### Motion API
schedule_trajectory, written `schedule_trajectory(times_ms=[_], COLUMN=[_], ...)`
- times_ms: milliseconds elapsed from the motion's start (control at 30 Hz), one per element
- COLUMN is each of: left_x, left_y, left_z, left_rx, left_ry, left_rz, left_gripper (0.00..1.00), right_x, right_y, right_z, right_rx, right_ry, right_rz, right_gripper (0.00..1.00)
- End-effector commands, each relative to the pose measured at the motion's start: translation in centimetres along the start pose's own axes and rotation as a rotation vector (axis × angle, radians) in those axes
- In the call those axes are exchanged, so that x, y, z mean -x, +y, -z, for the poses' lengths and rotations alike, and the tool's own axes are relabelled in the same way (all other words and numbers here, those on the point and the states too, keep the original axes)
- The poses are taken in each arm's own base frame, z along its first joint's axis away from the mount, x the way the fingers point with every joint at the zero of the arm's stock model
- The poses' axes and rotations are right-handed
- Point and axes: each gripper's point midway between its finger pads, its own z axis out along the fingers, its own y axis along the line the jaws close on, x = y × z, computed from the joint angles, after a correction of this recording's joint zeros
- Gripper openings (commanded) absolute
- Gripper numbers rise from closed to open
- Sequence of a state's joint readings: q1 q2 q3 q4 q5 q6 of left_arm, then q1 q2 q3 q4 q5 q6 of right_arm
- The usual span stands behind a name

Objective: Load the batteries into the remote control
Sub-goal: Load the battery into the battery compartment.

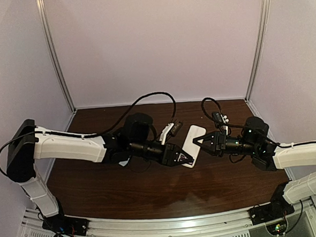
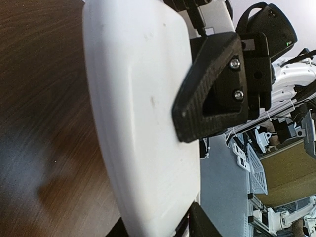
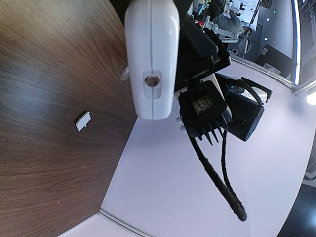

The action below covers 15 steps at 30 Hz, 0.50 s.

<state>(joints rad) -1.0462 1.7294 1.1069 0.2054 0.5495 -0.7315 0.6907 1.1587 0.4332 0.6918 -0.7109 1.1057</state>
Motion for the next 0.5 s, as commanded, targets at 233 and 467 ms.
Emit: schedule_trajectory(times_ms=[233,467], left_x=[-1.0,3.6], left_y=[5.4,3.5], left_z=[0.1,5.3], left_rx=[0.246,0.263], left_ry=[0.046,-0.062], left_rz=[-0.025,-0.178], left_gripper=[0.46,0.75], right_x=[0.6,0.2], right_y=[4.1,1.2], right_z=[-0.2,0.2], right_rx=[0.121,0.018], right_ry=[0.007,0.01], right_rz=[0.044,0.024], right_gripper=[0.0,0.0])
